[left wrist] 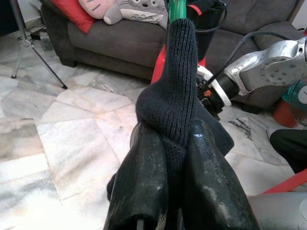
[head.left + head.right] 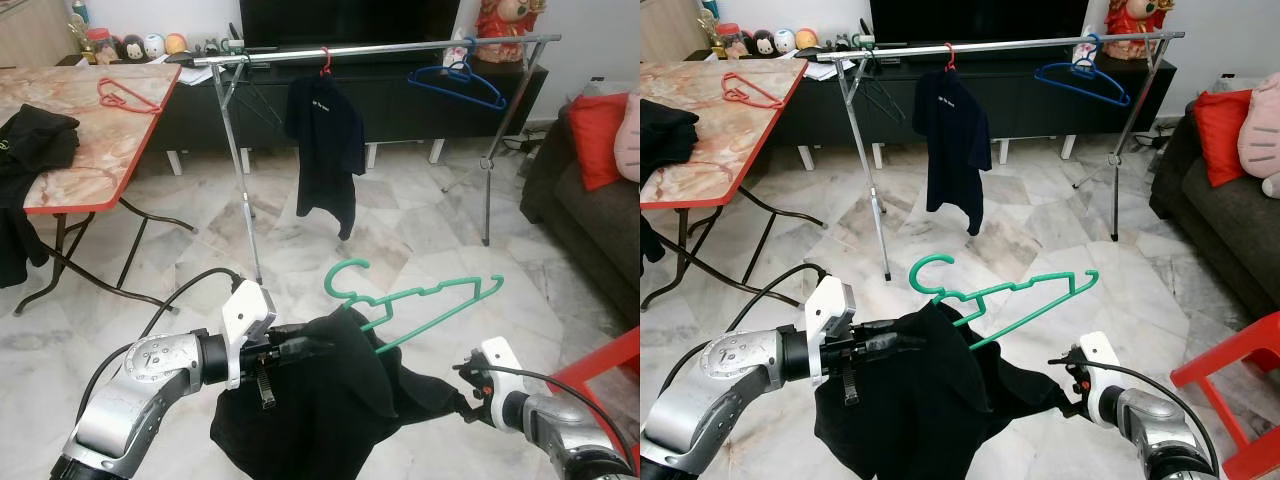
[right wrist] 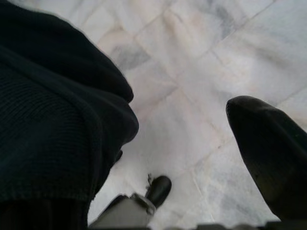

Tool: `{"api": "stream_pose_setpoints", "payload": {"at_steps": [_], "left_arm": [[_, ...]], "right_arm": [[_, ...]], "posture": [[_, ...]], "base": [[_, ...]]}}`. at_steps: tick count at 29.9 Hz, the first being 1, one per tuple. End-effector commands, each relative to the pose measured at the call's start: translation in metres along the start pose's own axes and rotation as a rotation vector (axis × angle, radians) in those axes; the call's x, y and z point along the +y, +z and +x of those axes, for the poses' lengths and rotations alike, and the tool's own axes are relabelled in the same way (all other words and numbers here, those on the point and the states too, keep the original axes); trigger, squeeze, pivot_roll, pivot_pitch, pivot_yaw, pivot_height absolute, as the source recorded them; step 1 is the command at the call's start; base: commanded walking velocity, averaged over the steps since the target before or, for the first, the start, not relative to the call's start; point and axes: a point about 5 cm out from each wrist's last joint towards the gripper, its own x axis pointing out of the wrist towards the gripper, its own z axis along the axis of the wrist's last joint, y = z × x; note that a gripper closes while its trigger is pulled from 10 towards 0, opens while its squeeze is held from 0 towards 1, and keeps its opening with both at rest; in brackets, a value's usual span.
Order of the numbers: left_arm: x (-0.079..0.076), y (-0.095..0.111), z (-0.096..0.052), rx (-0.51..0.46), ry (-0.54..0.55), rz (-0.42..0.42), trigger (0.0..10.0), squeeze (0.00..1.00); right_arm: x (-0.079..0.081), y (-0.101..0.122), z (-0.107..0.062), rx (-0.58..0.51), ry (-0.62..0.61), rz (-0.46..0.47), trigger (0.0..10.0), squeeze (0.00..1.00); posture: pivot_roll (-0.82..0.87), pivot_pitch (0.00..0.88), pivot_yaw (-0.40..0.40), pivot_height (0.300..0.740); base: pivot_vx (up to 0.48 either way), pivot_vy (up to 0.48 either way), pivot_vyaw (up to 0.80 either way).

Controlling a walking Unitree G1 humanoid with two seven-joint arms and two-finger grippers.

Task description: Hang hanger

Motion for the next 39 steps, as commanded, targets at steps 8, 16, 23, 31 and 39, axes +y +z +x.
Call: {"api": "stream_pose_setpoints", "payload": {"at_steps": [8, 16, 23, 31, 39], "left_arm": [[0.004, 0.001, 0.007, 0.017, 0.035, 0.033, 10.0, 0.00], [0.003, -0.002, 0.011, 0.041, 0.035, 0.053, 10.0, 0.00], [0.006, -0.001, 0.016, 0.022, 0.071, 0.053, 10.0, 0.00], [0.011, -0.017, 0.010, 0.165, 0.101, 0.086, 10.0, 0.00], [0.019, -0.034, 0.008, 0.313, 0.119, 0.090, 10.0, 0.00]], "right_arm": [[-0.005, 0.009, -0.006, 0.001, 0.005, -0.033, 10.0, 1.00], [-0.009, 0.001, -0.013, 0.180, 0.028, -0.325, 10.0, 0.54], [-0.007, 0.008, -0.017, 0.207, 0.098, -0.399, 10.0, 0.00], [0.001, 0.034, -0.031, 0.099, 0.254, -0.492, 10.0, 0.00], [0.014, 0.054, -0.060, 0.120, 0.385, -0.681, 10.0, 0.00]], "posture": [[-0.05, 0.000, -0.036, 0.740], [-0.05, 0.000, -0.040, 0.740], [-0.06, 0.000, -0.045, 0.740], [-0.06, 0.000, -0.044, 0.740], [-0.07, 0.000, -0.035, 0.740]], "base": [[0.000, 0.000, 0.00], [0.000, 0.000, 0.00], [0.000, 0.000, 0.00], [0.000, 0.000, 0.00], [0.000, 0.000, 0.00]]}}
